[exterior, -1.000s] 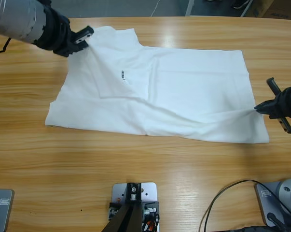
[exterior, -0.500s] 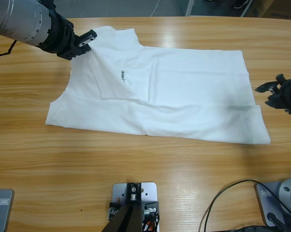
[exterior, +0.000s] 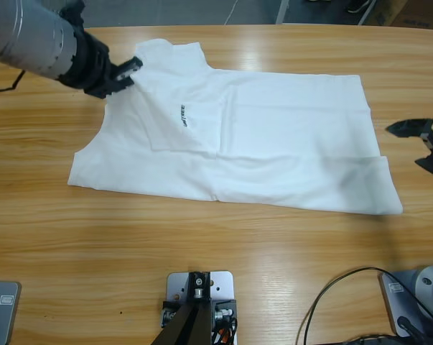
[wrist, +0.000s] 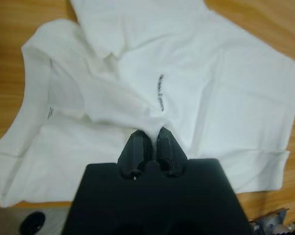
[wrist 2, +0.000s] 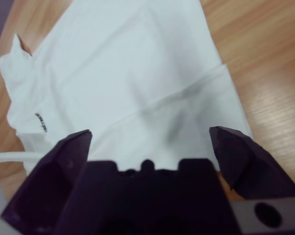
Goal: Fold clothes
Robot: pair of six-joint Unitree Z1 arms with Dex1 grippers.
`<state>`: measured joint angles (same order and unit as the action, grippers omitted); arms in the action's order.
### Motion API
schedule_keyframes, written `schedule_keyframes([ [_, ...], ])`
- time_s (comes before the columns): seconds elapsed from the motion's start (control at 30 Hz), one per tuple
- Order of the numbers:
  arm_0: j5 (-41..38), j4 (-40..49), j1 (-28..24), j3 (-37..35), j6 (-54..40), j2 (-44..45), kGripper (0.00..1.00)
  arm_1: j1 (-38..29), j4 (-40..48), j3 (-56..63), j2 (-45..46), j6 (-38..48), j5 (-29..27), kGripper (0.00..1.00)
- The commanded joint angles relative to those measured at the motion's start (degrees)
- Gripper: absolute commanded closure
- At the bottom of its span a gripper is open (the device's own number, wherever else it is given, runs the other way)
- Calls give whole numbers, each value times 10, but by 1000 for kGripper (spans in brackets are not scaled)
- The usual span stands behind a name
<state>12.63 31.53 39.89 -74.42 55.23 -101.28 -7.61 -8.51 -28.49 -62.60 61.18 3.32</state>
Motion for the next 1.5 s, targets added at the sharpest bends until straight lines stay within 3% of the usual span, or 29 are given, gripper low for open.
schedule_keyframes([
  [0.03, -25, 8, -2, 72, 36, 2, 1000, 6, -12, 23, 8, -8, 16, 0],
  [0.3, -42, 18, 23, 86, 70, -7, 1000, -1, -12, 25, 2, -8, 20, 0],
  [0.33, -45, 18, 23, 89, 71, -11, 948, -2, -12, 27, 4, -8, 21, 0],
  [0.37, -48, 18, 23, 89, 70, -18, 648, -2, -12, 29, 5, -9, 23, 0],
  [0.4, -51, 18, 23, 90, 70, -25, 477, -2, -12, 31, 6, -10, 25, 0],
  [0.5, -46, 18, 25, 95, 61, -34, 65, -2, -11, 33, 11, -20, 33, 0],
  [0.53, -34, 18, 28, 95, 43, -31, 32, -3, -10, 32, 12, -24, 35, 0],
  [0.73, 19, 31, 36, 121, -13, 41, 52, -11, -9, 38, 21, -43, 41, 0],
  [0.83, 19, 17, 74, 108, -77, 34, 120, -13, -3, 38, 20, -45, 39, 0],
  [0.97, 18, -8, 128, 60, -188, 4, 127, -24, -2, 41, 20, -56, 37, 0],
  [1.07, 19, -11, 165, 22, -352, -57, 135, -24, -1, 47, 21, -56, 37, 0],
  [1.17, 19, -10, 168, 19, -478, -97, 146, -24, 0, 50, 25, -59, 40, 0],
  [1.27, 19, 8, 168, 22, -619, -116, 220, -24, 0, 58, 26, -61, 45, 0],
  [1.5, 56, 18, 147, 21, -701, -130, 220, -24, 9, 77, 25, -71, 58, 5],
])
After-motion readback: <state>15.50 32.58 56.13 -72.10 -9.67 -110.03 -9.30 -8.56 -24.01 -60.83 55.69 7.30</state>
